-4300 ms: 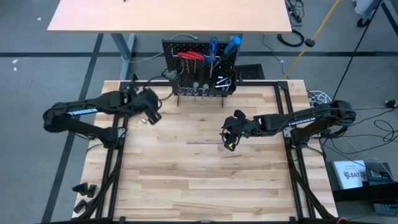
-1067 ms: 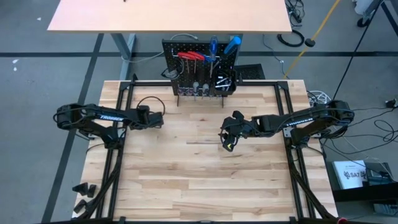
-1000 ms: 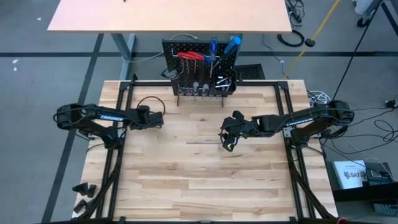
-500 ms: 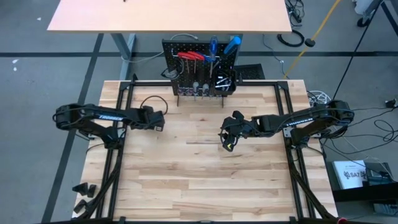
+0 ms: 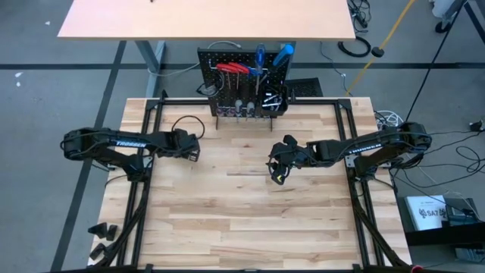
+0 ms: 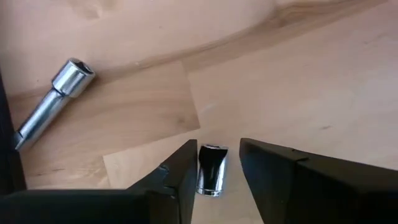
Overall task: Hang tools onto peg board
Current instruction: Put the socket wrench into the black bin on the peg board
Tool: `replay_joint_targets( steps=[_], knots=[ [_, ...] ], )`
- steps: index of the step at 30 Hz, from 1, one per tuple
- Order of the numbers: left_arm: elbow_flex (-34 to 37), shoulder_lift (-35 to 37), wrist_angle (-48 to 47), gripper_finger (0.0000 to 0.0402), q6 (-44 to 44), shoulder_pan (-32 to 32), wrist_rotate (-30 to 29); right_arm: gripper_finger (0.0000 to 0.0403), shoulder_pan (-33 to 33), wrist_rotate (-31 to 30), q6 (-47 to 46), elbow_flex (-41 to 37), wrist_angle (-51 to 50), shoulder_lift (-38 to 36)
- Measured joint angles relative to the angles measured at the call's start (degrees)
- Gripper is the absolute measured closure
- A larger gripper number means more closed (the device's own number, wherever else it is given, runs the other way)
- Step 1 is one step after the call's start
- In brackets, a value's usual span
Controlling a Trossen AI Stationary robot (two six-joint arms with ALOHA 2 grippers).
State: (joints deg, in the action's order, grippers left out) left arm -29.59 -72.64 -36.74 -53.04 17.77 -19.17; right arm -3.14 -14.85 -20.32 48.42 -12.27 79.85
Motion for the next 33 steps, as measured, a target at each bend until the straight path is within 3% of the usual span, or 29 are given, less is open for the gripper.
replay_joint_targets(
  steps=[5, 15, 24, 27, 30, 33],
  knots=[
    [1.5, 0.0, 0.0, 0.0256, 0.9, 0.0, 1.7, 0.0254, 0.0, 0.0, 0.0, 0.0, 0.0, 0.0],
    [2.0, 0.0, 0.5, 0.0259, 1.4, 0.0, 1.7, 0.0254, 0.0, 0.0, 0.0, 0.0, 0.0, 0.0],
    [2.0, 0.0, 1.6, 0.0342, 4.4, 0.0, 1.8, 0.0254, 0.0, 0.0, 0.0, 0.0, 0.0, 0.0],
    [2.0, 0.0, 2.9, 0.0344, 4.9, 0.1, 1.7, 0.0254, 0.0, 0.0, 0.0, 0.0, 0.1, 0.0],
    [2.0, 0.2, 6.9, 0.0344, 8.6, 0.1, 5.3, 0.0254, 0.0, 0.0, 1.1, 0.0, 1.0, 0.0],
    [2.1, 1.3, 13.3, 0.0344, 12.9, -0.3, 13.7, 0.0254, -0.5, 0.1, 2.6, 0.0, 2.5, 0.0]
  ],
)
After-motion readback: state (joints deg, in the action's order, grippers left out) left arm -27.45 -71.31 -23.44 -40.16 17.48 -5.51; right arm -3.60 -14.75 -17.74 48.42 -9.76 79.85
